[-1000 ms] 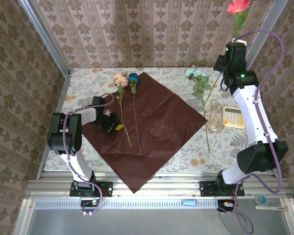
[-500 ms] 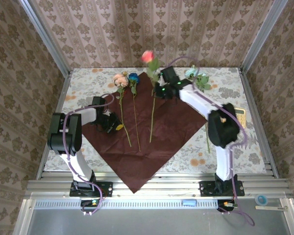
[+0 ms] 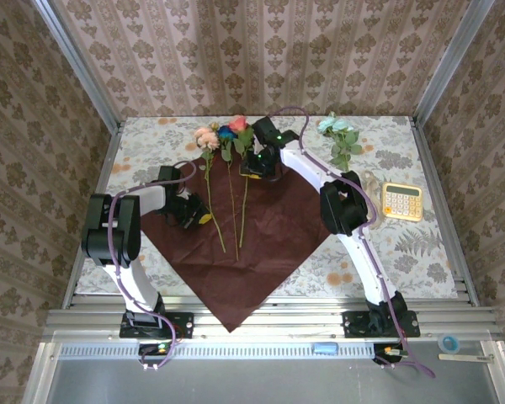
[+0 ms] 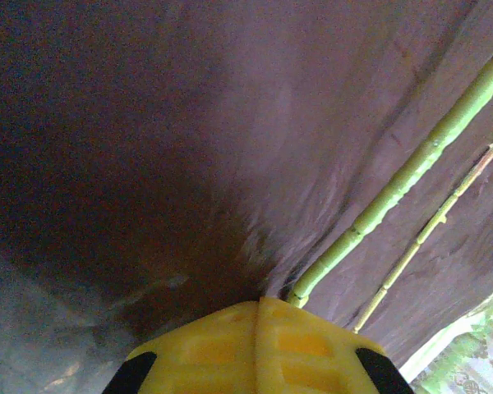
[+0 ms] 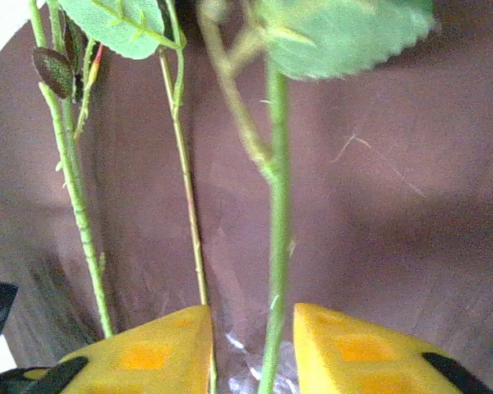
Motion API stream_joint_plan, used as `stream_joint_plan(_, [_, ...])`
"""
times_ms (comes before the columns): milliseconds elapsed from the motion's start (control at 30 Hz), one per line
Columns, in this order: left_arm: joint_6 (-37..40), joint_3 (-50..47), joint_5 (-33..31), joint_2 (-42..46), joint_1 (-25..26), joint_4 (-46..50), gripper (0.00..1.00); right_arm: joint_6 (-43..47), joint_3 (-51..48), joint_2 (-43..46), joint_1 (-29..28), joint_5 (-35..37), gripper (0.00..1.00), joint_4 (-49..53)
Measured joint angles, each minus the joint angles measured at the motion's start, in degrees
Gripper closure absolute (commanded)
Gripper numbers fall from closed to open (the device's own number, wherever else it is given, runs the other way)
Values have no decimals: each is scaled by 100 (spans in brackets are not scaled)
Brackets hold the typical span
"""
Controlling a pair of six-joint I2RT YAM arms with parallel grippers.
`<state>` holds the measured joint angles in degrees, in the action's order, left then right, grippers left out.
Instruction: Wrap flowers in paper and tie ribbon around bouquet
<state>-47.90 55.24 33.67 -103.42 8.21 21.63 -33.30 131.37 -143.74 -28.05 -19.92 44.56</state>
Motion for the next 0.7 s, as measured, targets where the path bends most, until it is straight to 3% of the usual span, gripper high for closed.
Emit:
stream_joint_plan(100, [-2,0,0,0,0,2,100,205,-66,87,20,44,39,170])
stream_joint_plan(200, [0,0,0,0,0,2,100,391,-586,597,111,149,37,262])
stream_joint_plan(333, [0,0,0,0,0,2,100,601,-1416,1749,616,236,42,278])
stream_joint_plan(467, [0,0,0,0,0,2,100,820,-2310,2881,1681,450,51,190])
stream_joint_plan(567, [0,0,0,0,0,2,100,1027,-2750,3167,2529,761,59,203])
stream_joint_plan(700, [0,2,0,0,0,2,100,1266,-2957,2951,3005,1167,61,382])
